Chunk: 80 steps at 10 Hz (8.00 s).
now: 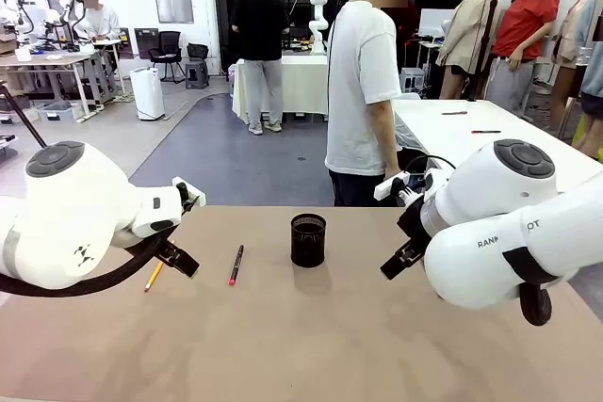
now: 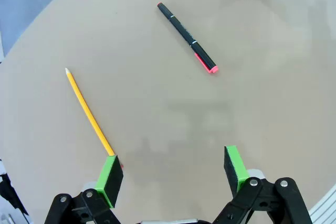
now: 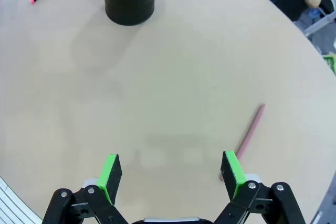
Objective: Place the pens into the pen holder.
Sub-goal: Pick up a writing instrument from the table and place it into the Pen holder.
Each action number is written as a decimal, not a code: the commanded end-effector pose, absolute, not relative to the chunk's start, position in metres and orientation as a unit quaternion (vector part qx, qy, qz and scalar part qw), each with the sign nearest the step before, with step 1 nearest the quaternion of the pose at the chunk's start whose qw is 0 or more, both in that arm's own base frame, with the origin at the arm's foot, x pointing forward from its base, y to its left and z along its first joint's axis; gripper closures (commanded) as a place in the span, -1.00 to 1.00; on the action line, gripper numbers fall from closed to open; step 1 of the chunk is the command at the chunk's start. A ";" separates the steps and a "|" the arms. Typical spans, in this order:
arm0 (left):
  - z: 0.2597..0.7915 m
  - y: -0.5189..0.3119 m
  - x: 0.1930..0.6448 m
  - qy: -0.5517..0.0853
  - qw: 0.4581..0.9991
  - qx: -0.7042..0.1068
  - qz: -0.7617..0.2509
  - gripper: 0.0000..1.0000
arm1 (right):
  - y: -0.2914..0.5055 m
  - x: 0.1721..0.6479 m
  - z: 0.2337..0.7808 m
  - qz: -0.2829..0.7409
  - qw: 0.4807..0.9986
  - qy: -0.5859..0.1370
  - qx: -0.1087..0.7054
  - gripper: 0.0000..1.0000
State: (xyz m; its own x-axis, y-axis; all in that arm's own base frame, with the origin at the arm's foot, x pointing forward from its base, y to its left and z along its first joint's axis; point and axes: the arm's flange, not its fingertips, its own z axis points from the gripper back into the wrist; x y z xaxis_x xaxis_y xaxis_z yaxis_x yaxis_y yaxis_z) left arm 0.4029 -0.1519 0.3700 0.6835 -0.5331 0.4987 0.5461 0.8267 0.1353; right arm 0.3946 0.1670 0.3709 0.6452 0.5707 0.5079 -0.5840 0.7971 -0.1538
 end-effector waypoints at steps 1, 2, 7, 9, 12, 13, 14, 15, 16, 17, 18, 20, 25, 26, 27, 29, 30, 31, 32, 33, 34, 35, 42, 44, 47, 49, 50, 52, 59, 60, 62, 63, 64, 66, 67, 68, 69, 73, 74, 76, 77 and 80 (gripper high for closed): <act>0.370 -0.152 0.403 -0.268 0.917 -0.012 -0.294 -1.00 | 0.167 0.395 0.371 0.318 0.907 -0.276 0.012 -1.00; 0.370 -0.152 0.403 -0.268 0.917 -0.012 -0.294 -1.00 | 0.167 0.395 0.371 0.318 0.907 -0.276 0.012 -1.00; 0.370 -0.152 0.403 -0.268 0.917 -0.012 -0.294 -1.00 | 0.167 0.395 0.371 0.318 0.907 -0.276 0.012 -1.00; 0.370 -0.152 0.403 -0.268 0.917 -0.012 -0.294 -1.00 | 0.167 0.395 0.371 0.318 0.907 -0.276 0.012 -1.00; 0.370 -0.152 0.403 -0.268 0.917 -0.012 -0.294 -1.00 | 0.167 0.395 0.371 0.318 0.907 -0.276 0.012 -1.00; 0.370 -0.152 0.403 -0.268 0.917 -0.012 -0.294 -1.00 | 0.167 0.395 0.371 0.318 0.907 -0.276 0.012 -1.00; 0.377 -0.154 0.400 -0.226 0.914 -0.039 -0.335 -1.00 | 0.168 0.392 0.374 0.335 0.902 -0.270 0.023 -1.00; 0.392 -0.157 0.398 -0.196 0.910 -0.047 -0.362 -1.00 | 0.170 0.385 0.383 0.364 0.896 -0.242 0.076 -1.00; 0.402 -0.153 0.402 -0.181 0.903 -0.065 -0.385 -1.00 | 0.172 0.387 0.392 0.386 0.886 -0.234 0.103 -1.00; 0.414 -0.145 0.401 -0.158 0.893 -0.090 -0.411 -1.00 | 0.176 0.382 0.396 0.396 0.881 -0.227 0.124 -1.00; 0.425 -0.140 0.402 -0.151 0.883 -0.122 -0.427 -1.00 | 0.176 0.384 0.412 0.411 0.876 -0.209 0.142 -1.00; 0.447 -0.118 0.404 -0.189 0.843 -0.168 -0.475 -1.00 | 0.172 0.384 0.436 0.448 0.854 -0.202 0.169 -1.00; 0.479 -0.059 0.426 -0.303 0.744 -0.205 -0.559 -1.00 | 0.111 0.416 0.516 0.565 0.775 -0.206 0.194 -1.00; 0.480 -0.054 0.430 -0.310 0.718 -0.198 -0.591 -1.00 | 0.091 0.428 0.531 0.584 0.760 -0.192 0.211 -1.00; 0.481 -0.050 0.435 -0.316 0.693 -0.197 -0.617 -1.00 | 0.076 0.436 0.540 0.592 0.750 -0.194 0.221 -1.00; 0.481 -0.051 0.440 -0.322 0.707 -0.182 -0.602 -1.00 | 0.050 0.445 0.554 0.603 0.730 -0.230 0.227 -1.00; 0.479 -0.054 0.440 -0.326 0.722 -0.183 -0.583 -1.00 | 0.047 0.441 0.548 0.591 0.736 -0.257 0.206 -1.00; 0.482 -0.049 0.432 -0.313 0.703 -0.187 -0.610 -1.00 | 0.055 0.431 0.551 0.596 0.744 -0.212 0.216 -1.00; 0.482 -0.049 0.432 -0.313 0.703 -0.187 -0.610 -1.00 | 0.055 0.431 0.551 0.596 0.744 -0.212 0.216 -1.00; 0.482 -0.049 0.432 -0.313 0.703 -0.187 -0.610 -1.00 | 0.055 0.431 0.551 0.596 0.744 -0.212 0.216 -1.00; 0.482 -0.049 0.432 -0.313 0.703 -0.187 -0.610 -1.00 | 0.055 0.431 0.551 0.596 0.744 -0.212 0.216 -1.00; 0.481 -0.051 0.434 -0.305 0.713 -0.181 -0.605 -1.00 | 0.055 0.431 0.551 0.596 0.744 -0.212 0.216 -1.00; 0.547 0.001 0.490 -0.341 0.641 -0.266 -0.635 -1.00 | -0.013 0.486 0.638 0.623 0.694 -0.265 0.245 -1.00; 0.561 0.017 0.499 -0.340 0.636 -0.255 -0.644 -1.00 | -0.045 0.499 0.654 0.613 0.678 -0.311 0.259 -1.00; 0.575 0.020 0.502 -0.349 0.633 -0.244 -0.647 -1.00 | -0.074 0.513 0.653 0.589 0.690 -0.326 0.266 -1.00; 0.579 0.014 0.497 -0.345 0.656 -0.231 -0.630 -1.00 | -0.088 0.519 0.649 0.572 0.700 -0.336 0.263 -1.00; 0.580 0.009 0.490 -0.344 0.664 -0.221 -0.627 -1.00 | -0.093 0.522 0.650 0.568 0.702 -0.340 0.263 -1.00; 0.584 0.005 0.485 -0.355 0.662 -0.217 -0.623 -1.00 | -0.094 0.524 0.648 0.556 0.714 -0.333 0.264 -1.00; 0.583 0.011 0.498 -0.346 0.651 -0.229 -0.636 -1.00 | -0.096 0.519 0.643 0.563 0.713 -0.327 0.258 -1.00; 0.583 0.011 0.498 -0.346 0.651 -0.229 -0.636 -1.00 | -0.096 0.519 0.643 0.563 0.713 -0.327 0.258 -1.00; 0.583 0.011 0.498 -0.346 0.651 -0.229 -0.636 -1.00 | -0.096 0.519 0.643 0.563 0.713 -0.327 0.258 -1.00; 0.583 0.011 0.498 -0.346 0.651 -0.229 -0.636 -1.00 | -0.096 0.519 0.643 0.563 0.713 -0.327 0.258 -1.00; 0.583 0.011 0.498 -0.346 0.651 -0.229 -0.636 -1.00 | -0.096 0.519 0.643 0.563 0.713 -0.327 0.258 -1.00; 0.583 0.011 0.498 -0.346 0.651 -0.229 -0.636 -1.00 | -0.096 0.519 0.643 0.563 0.713 -0.327 0.258 -1.00; 0.583 0.011 0.498 -0.346 0.651 -0.229 -0.636 -1.00 | -0.096 0.519 0.643 0.563 0.713 -0.327 0.258 -1.00; 0.581 0.008 0.498 -0.345 0.656 -0.227 -0.632 -1.00 | -0.096 0.519 0.643 0.563 0.713 -0.327 0.258 -1.00; 0.579 0.002 0.499 -0.313 0.672 -0.226 -0.631 -1.00 | -0.096 0.519 0.643 0.563 0.713 -0.327 0.258 -1.00; 0.536 -0.047 0.510 -0.222 0.833 -0.171 -0.478 -1.00 | -0.096 0.519 0.643 0.563 0.713 -0.327 0.258 -1.00; 0.525 -0.063 0.509 -0.208 0.853 -0.147 -0.456 -1.00 | -0.096 0.519 0.643 0.563 0.713 -0.327 0.258 -1.00; 0.506 -0.074 0.513 -0.177 0.874 -0.116 -0.437 -1.00 | -0.096 0.519 0.643 0.563 0.713 -0.327 0.258 -1.00; 0.509 -0.071 0.514 -0.164 0.853 -0.159 -0.469 -1.00 | -0.096 0.519 0.643 0.563 0.713 -0.327 0.258 -1.00; 0.506 -0.075 0.513 -0.195 0.867 -0.120 -0.443 -1.00 | -0.096 0.519 0.643 0.563 0.713 -0.327 0.258 -1.00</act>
